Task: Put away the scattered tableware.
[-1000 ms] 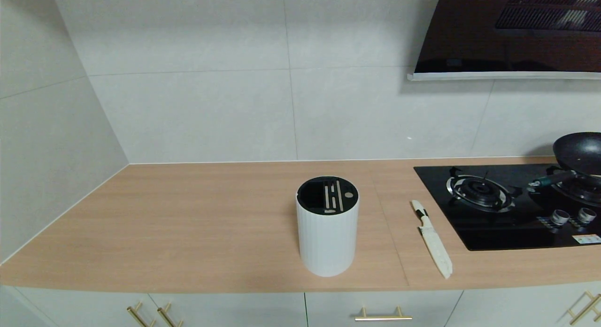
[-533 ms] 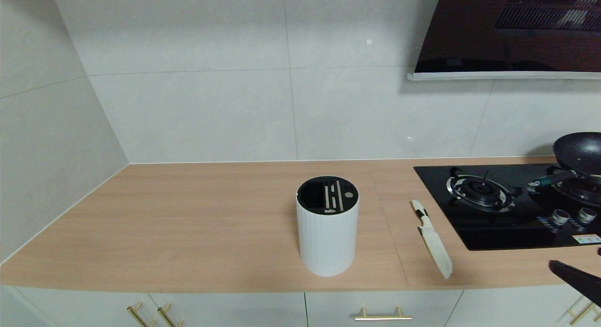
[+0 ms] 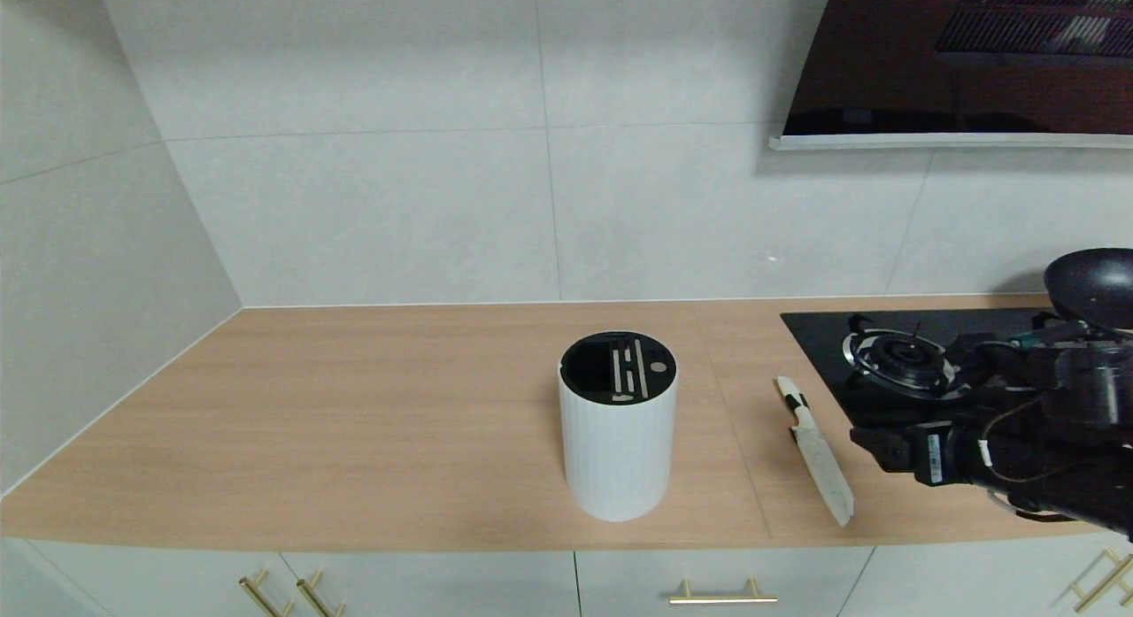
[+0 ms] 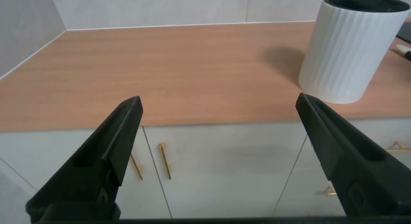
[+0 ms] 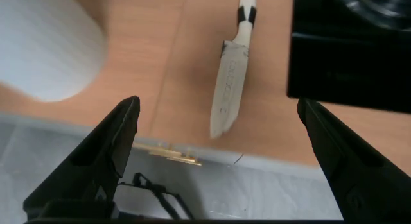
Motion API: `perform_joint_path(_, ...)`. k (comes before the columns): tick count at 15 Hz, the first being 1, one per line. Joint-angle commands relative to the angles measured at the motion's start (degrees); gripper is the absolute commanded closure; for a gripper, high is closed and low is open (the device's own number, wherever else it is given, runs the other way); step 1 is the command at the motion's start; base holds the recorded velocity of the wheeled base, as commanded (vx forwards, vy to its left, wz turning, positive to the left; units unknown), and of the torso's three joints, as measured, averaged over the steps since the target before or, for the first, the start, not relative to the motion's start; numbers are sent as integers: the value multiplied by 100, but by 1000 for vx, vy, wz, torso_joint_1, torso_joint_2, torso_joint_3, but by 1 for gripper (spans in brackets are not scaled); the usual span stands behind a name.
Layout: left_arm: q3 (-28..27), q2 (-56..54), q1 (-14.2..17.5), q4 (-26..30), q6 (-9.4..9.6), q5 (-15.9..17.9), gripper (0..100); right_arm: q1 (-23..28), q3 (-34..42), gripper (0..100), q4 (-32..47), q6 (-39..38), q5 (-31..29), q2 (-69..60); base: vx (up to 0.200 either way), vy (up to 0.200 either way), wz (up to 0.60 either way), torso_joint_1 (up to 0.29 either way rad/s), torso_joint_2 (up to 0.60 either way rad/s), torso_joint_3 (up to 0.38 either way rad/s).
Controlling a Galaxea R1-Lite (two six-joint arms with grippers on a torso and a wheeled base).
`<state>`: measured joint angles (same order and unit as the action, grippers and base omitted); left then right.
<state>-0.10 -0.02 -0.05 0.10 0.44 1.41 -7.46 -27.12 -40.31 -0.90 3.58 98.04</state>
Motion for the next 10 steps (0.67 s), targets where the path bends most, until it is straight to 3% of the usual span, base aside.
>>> perform_joint_path(1,1,2,5,-1,0,-1,0,-19,-408,0,-425,11,-33,1473,0,0,0,0,0,0)
perform_joint_path(5,1,2,5,-1,0,-1,0,-89,-1313,0,-495,64,-455,2598,0,0,0,0,0,0)
perform_joint_path(10,1,2,5,-1,0,-1,0,-142,-1902,0,-855,134,-499,3512,0,0,0,0,0,0)
